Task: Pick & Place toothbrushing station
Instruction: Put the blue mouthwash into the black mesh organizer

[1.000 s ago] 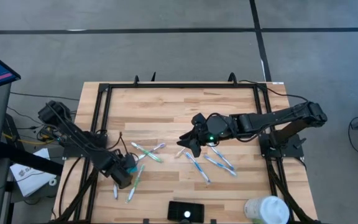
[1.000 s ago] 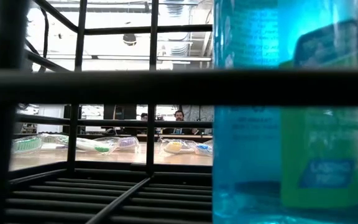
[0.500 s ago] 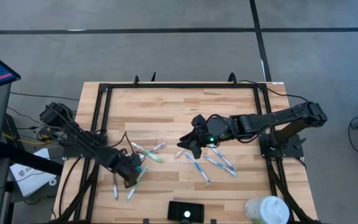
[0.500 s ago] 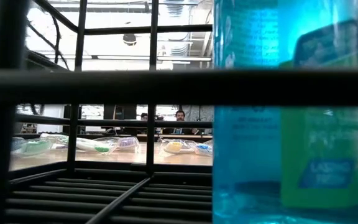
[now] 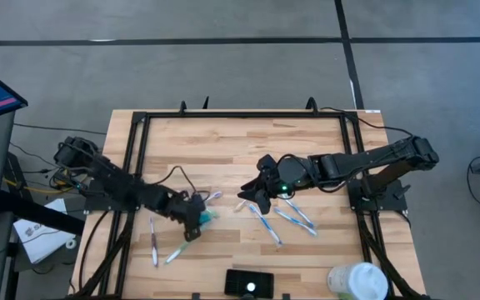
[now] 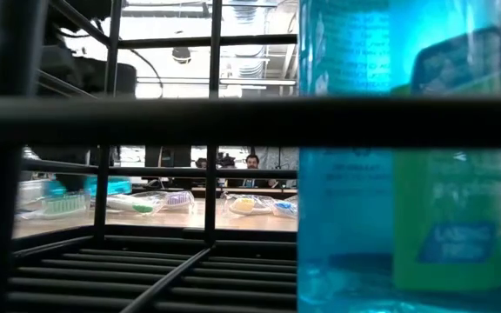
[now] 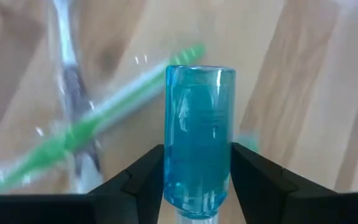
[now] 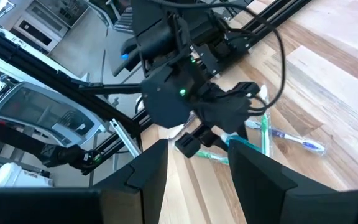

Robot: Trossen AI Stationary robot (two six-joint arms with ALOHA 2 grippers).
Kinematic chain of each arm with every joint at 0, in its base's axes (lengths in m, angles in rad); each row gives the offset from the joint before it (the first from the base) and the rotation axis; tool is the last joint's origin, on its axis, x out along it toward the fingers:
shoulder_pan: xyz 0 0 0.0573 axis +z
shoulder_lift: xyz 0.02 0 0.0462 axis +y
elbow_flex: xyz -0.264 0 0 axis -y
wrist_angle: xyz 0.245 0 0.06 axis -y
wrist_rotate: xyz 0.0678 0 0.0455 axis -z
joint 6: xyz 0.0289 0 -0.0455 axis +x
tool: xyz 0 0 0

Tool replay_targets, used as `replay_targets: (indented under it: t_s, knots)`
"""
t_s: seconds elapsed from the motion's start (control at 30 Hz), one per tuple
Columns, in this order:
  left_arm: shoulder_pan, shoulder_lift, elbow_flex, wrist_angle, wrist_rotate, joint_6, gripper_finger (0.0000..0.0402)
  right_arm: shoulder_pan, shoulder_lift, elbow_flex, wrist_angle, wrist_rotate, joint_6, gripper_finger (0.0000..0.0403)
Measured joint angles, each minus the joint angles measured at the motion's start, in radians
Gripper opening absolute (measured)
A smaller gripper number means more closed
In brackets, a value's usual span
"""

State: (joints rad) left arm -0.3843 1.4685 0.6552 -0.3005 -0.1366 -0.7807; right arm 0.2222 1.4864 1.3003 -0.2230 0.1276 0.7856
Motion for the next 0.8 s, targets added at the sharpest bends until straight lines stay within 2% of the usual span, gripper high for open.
replay_targets:
  t_s: [0.17,0.33,0.5,0.63,0.8]
  knots:
    - [0.049,0.000,0.000,0.098,0.021,0.061,0.0160,0.000,0.000,0.000,0.000,0.000,0.000,0.0161]
    - [0.086,0.040,0.020,0.118,0.074,0.063,0.0160,0.000,0.000,0.000,0.000,0.000,0.000,0.0161]
    - [0.071,0.178,0.172,0.113,0.110,0.175,0.0159,0.000,0.000,0.000,-0.005,0.000,0.000,0.0161]
    - [0.061,0.268,0.292,0.105,0.091,0.242,0.0159,0.002,0.000,0.000,-0.012,-0.001,0.000,0.0161]
    - [0.072,0.359,0.370,0.094,0.098,0.256,0.0159,0.021,0.000,0.000,-0.100,-0.007,-0.017,0.0161]
